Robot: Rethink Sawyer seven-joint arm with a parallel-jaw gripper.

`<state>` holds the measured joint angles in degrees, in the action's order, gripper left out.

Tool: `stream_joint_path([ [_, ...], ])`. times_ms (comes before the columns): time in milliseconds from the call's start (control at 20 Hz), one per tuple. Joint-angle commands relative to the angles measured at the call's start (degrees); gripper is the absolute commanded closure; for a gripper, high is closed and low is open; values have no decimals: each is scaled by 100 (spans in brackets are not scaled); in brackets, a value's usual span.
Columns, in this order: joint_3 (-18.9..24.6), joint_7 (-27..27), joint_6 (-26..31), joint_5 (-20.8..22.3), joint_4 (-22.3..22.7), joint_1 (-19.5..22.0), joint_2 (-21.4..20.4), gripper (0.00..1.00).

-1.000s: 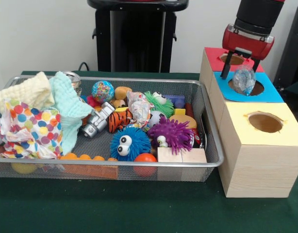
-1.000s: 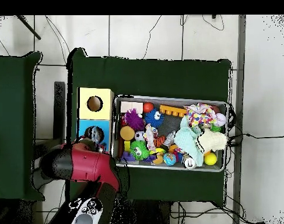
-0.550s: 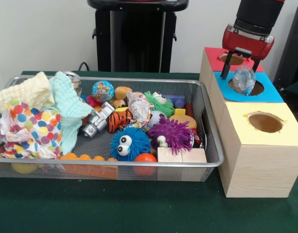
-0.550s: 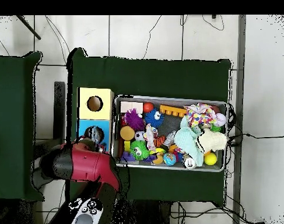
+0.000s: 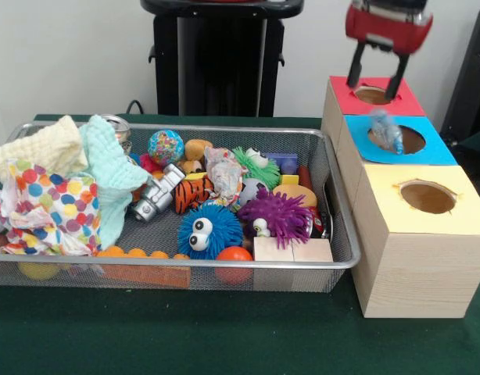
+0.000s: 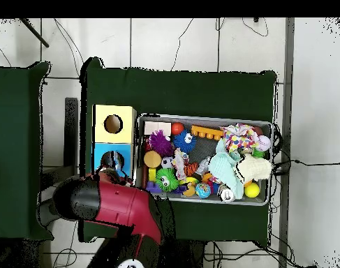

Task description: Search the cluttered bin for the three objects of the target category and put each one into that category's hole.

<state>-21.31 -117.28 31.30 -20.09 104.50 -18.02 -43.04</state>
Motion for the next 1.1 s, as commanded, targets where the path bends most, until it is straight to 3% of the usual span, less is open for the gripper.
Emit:
stream_joint_path([
  [50, 364, 326, 1764, 357, 287, 595, -1258, 0],
  [200, 273, 714, 1271, 707, 270, 823, -1275, 0],
  [450, 660, 1206, 235, 1292, 285, 1615, -1089, 0],
  [800, 892, 883, 294, 1800, -131, 1916, -971, 0],
  [1100, 1044, 634, 272, 2107, -219, 2037, -953, 0],
])
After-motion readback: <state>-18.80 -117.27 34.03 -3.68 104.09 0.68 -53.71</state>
